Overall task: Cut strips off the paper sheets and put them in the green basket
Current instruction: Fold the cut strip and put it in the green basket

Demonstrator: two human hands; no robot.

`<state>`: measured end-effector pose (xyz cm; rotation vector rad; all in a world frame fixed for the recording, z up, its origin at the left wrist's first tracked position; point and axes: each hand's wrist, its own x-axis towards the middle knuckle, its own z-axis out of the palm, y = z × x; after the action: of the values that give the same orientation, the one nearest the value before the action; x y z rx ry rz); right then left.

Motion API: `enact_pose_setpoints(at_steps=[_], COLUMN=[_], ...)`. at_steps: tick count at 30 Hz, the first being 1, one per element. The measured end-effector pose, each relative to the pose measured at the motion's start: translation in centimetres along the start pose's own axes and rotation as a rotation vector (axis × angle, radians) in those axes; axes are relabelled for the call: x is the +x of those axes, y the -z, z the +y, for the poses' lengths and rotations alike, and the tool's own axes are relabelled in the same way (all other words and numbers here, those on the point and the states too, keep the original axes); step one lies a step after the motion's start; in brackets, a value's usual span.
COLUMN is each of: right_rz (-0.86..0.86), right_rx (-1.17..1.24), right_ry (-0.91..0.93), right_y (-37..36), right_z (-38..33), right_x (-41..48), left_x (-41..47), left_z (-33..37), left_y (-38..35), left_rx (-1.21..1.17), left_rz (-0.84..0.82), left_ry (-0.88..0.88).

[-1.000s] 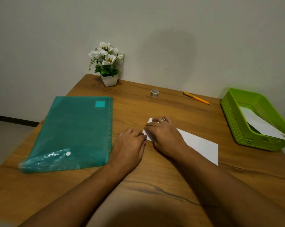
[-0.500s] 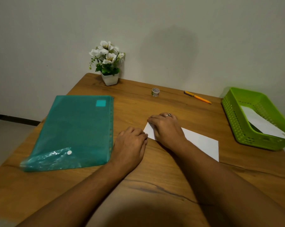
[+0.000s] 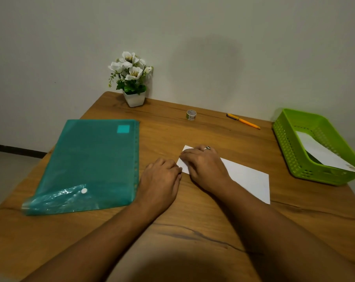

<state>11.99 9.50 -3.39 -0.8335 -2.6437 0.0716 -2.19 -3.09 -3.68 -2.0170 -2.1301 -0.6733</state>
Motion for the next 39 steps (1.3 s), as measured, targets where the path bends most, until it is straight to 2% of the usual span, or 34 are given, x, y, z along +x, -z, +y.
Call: enact_pose_setpoints(at_steps=[6, 11, 18, 25, 27, 32, 39], right_rz=[-0.043, -0.154, -0.138, -0.248, -0.257, -0.278, -0.292], right_rx=[-0.027, 0.034, -0.030, 0.004, 0.000, -0.008, -0.031], right_ry=[-0.100, -0.163, -0.325, -0.226, -0.205, -0.212, -0.360], right_y=[0.0, 0.8, 0.5, -0.2, -0.4, -0.5, 0.4], right_z=[0.4, -0.4, -0.4, 0.2, 0.3, 0.3, 2.9], right_x=[1.5, 0.8, -3.0, -1.9, -1.5, -1.0, -2.5], left_x=[-0.2, -0.3, -0.4, -0.1, 0.7, 3.7, 4.1], left_z=[0.2, 0.3, 0.1, -0.1, -0.2, -0.1, 0.0], left_y=[0.1, 0.0, 0.0, -0.2, -0.6, -2.0, -2.1], left_rx=[0.001, 0.007, -0.006, -0.025, -0.023, 0.018, 0.092], left_rz=[0.000, 0.006, 0.033, 0.023, -0.010, -0.228, -0.276], left_ry=[0.000, -0.019, -0.012, 0.041, 0.036, 0.073, 0.071])
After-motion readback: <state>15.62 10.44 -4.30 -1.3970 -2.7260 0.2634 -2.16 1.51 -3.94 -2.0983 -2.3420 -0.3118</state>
